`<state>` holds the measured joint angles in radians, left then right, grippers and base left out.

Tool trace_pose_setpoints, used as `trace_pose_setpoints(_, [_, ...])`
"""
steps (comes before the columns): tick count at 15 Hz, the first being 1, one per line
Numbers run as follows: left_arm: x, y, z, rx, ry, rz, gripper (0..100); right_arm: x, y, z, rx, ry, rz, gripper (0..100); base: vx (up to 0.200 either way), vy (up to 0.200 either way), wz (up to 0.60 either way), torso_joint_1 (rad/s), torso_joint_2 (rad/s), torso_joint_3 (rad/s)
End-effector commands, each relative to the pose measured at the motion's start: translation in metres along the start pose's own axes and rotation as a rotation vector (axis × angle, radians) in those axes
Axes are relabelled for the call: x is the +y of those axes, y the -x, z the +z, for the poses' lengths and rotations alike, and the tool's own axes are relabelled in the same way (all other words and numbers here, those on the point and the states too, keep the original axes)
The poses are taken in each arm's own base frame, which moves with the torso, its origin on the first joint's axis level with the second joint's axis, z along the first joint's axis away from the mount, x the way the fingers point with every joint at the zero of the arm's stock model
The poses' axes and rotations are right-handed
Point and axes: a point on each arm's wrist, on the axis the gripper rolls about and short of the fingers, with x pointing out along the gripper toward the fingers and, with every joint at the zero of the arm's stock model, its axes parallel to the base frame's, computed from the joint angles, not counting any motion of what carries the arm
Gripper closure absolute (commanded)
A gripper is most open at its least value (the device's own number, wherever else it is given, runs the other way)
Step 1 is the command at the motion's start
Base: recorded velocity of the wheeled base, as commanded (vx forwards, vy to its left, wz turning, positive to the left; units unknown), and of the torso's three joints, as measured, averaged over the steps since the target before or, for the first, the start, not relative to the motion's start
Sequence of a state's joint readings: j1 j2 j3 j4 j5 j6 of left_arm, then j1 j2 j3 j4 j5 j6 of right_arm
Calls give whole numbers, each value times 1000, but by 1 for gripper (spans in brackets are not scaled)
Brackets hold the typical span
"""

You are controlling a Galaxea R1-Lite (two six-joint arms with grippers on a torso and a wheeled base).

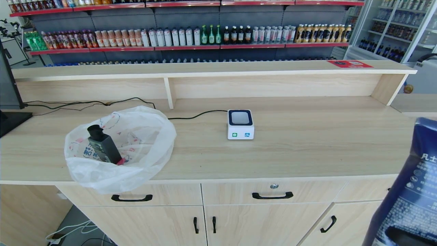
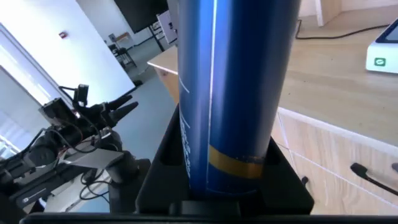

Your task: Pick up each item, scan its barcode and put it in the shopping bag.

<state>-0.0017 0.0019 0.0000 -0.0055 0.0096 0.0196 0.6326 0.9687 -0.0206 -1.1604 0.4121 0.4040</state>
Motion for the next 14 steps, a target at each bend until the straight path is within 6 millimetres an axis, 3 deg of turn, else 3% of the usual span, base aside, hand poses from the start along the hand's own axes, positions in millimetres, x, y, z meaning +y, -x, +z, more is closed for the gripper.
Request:
trace_pose_setpoints(1, [0,0,0,-1,0,1,0,0,0,-4,39,-40,44,100,0,0,0,0,0,0])
trace_pose_setpoints(4, [0,0,0,-1,0,1,0,-9,-25,0,83,-78,41,100,0,0,0,0,0,0])
trace_pose_setpoints(8, [0,0,0,-1,0,1,0,-26,-76,16,90,-140,38,100,0,0,0,0,0,0])
trace_pose_setpoints(11, [0,0,0,-1,0,1,0,-35,-102,24,62,-161,56,100,0,0,0,0,0,0])
trace_pose_setpoints(14, [0,0,0,-1,0,1,0,-35,-114,25,56,-162,128,100,0,0,0,0,0,0])
